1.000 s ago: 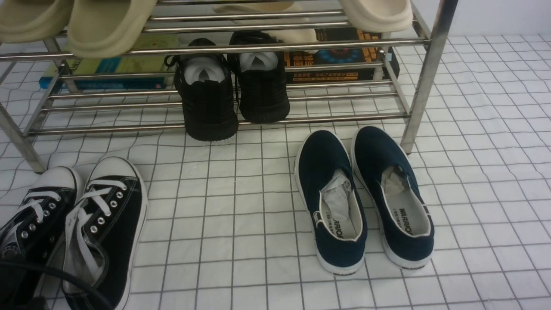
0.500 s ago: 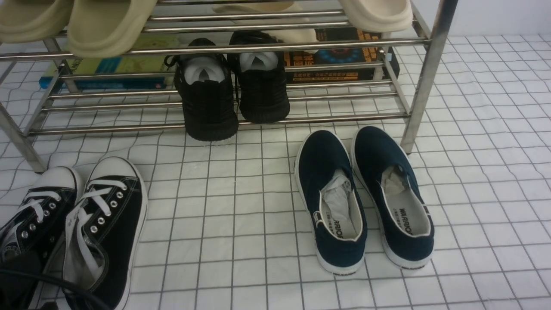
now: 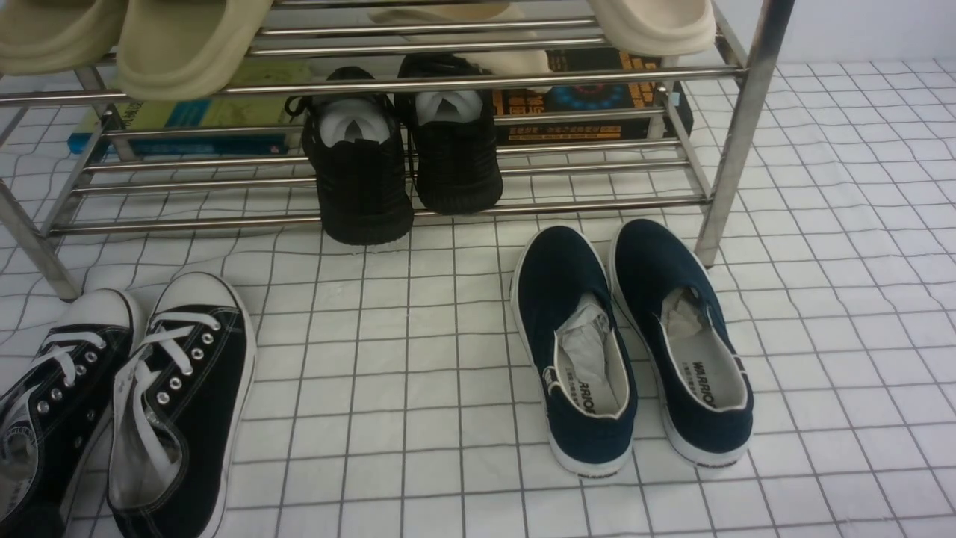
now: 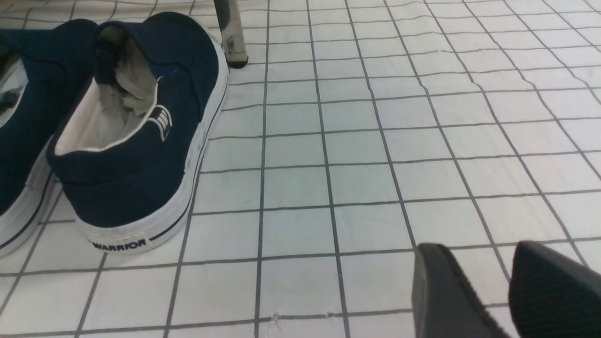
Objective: Take the shoes off the shelf with your hand from the white checkered tablecloth.
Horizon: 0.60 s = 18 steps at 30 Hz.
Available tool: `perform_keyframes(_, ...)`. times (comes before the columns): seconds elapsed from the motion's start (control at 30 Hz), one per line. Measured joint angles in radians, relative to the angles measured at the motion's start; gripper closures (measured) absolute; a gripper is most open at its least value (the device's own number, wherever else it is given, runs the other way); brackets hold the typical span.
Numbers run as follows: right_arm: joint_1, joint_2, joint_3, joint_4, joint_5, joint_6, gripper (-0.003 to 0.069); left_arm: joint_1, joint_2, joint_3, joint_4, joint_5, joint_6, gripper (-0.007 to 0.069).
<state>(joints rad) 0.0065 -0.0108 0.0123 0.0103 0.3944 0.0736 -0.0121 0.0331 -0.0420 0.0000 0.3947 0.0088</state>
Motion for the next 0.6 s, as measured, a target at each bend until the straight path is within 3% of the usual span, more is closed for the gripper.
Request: perform_keyframes(0.6,0.0,0.0,0.0,0.0,0.0,0.0,0.042,0.023,-0.046,0.063,0.051,-0.007,-0.045,0.0581)
